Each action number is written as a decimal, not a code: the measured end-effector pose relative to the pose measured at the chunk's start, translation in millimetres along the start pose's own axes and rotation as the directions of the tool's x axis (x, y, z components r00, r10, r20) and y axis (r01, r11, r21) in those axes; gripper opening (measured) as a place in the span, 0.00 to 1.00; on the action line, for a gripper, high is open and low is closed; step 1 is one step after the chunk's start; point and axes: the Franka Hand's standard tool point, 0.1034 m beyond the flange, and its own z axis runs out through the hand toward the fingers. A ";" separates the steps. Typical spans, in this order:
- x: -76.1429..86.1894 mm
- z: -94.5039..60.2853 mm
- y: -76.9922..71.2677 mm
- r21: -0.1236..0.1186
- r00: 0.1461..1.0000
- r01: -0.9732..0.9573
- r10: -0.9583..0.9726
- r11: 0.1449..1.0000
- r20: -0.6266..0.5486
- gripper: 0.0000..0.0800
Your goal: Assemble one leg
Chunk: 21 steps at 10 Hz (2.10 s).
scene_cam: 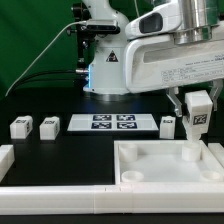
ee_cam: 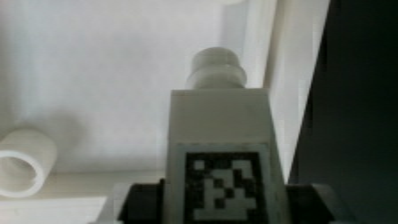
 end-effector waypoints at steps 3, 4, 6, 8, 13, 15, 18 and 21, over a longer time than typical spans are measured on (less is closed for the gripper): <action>2.1 -0.2 2.3 -0.002 1.000 0.000 0.000 1.000 -0.001 0.37; 8.0 -0.8 2.1 -0.001 1.000 0.002 -0.002 1.000 -0.008 0.37; 16.8 2.1 5.6 -0.001 1.000 0.008 -0.008 1.000 -0.029 0.37; 29.0 2.5 7.5 -0.006 0.995 0.006 -0.007 1.000 -0.098 0.37; 31.5 8.9 6.8 -0.032 0.964 0.016 -0.024 0.999 -0.265 0.37; 28.6 11.2 6.6 -0.033 0.964 0.018 -0.026 0.999 -0.265 0.37; 28.5 11.6 6.9 -0.034 0.964 0.018 -0.026 0.999 -0.266 0.37; 34.7 11.2 7.5 -0.035 0.961 0.021 -0.030 0.999 -0.276 0.37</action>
Offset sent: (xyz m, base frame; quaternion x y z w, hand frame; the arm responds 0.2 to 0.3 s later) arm 0.0233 -0.0045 0.0050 -0.0225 0.0009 -0.0271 0.9994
